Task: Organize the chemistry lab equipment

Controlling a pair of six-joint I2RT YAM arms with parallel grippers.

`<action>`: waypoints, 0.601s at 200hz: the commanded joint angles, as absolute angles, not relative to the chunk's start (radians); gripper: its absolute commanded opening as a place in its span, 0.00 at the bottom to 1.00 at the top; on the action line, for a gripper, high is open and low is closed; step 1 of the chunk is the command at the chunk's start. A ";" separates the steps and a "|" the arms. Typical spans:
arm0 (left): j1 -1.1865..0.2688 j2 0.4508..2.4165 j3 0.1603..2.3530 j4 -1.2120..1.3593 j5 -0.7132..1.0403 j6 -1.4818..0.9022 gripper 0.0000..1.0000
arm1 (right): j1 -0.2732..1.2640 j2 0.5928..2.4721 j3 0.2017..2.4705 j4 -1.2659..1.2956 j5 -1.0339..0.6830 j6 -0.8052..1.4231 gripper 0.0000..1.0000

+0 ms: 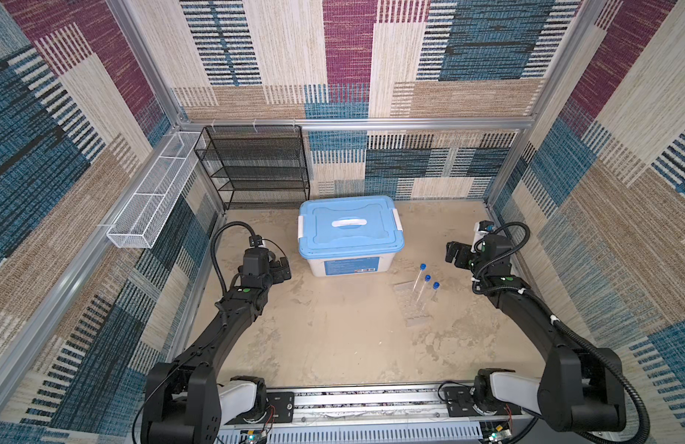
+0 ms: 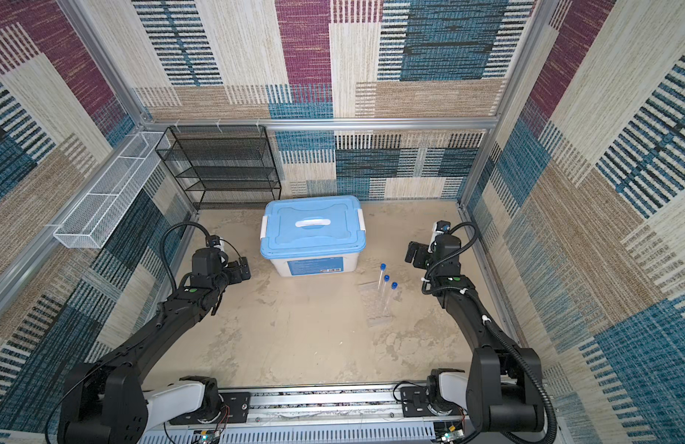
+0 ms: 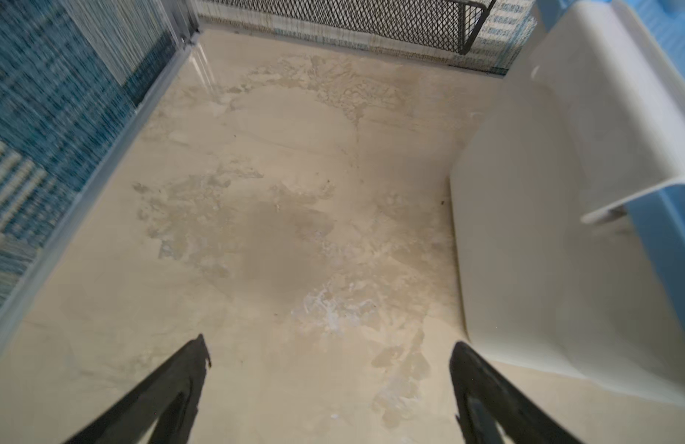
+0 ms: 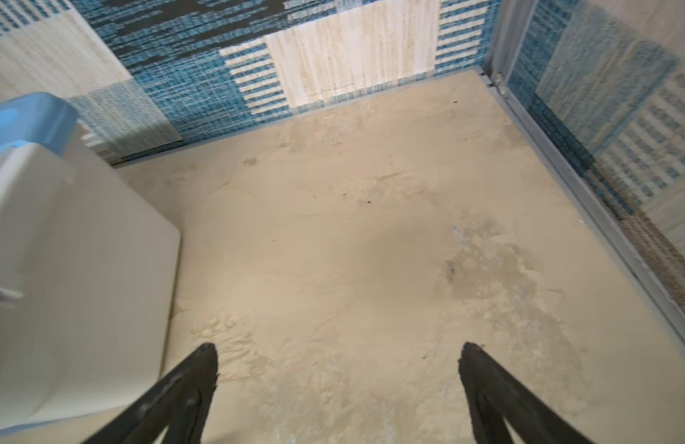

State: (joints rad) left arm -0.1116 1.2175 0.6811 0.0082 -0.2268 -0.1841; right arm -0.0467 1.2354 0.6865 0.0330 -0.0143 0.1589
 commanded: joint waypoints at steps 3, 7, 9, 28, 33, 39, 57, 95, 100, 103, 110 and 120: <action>-0.094 1.248 0.638 0.188 -0.314 -0.053 1.00 | -0.070 1.243 0.610 0.288 0.000 0.100 0.99; -0.089 1.256 0.631 0.206 -0.310 -0.052 1.00 | -0.072 1.243 0.589 0.325 -0.004 0.077 0.99; -0.086 1.261 0.627 0.215 -0.306 -0.052 1.00 | -0.072 1.243 0.576 0.346 -0.004 0.069 0.99; -0.066 1.312 0.589 0.324 -0.272 -0.022 1.00 | -0.074 1.229 0.452 0.577 0.016 0.034 0.99; -0.065 1.324 0.570 0.375 -0.264 -0.006 1.00 | -0.074 1.229 0.420 0.642 0.019 0.028 0.99; -0.060 1.339 0.544 0.446 -0.245 0.010 0.99 | -0.074 1.238 0.393 0.706 0.018 0.021 0.99; -0.013 1.393 0.528 0.506 -0.151 0.002 0.98 | -0.074 1.294 0.378 0.796 -0.004 0.017 0.99; 0.051 1.485 0.477 0.683 0.008 -0.018 0.98 | -0.074 1.377 0.329 0.964 -0.045 0.044 0.99; 0.051 1.495 0.472 0.698 0.017 -0.013 0.98 | -0.074 1.382 0.334 0.955 -0.042 0.045 0.99; 0.051 1.500 0.469 0.711 0.024 -0.011 0.98 | -0.074 1.385 0.336 0.955 -0.041 0.045 0.99; 0.052 1.513 0.459 0.734 0.032 -0.011 0.98 | -0.074 1.392 0.338 0.957 -0.053 0.041 0.99; 0.052 1.533 0.444 0.783 0.042 -0.007 0.98 | -0.074 1.403 0.333 0.971 -0.070 0.032 0.99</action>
State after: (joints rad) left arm 0.0471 1.5005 0.4675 0.5919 -0.0418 -0.0265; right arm -0.0734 1.3846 0.3370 0.8330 -0.0311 0.0441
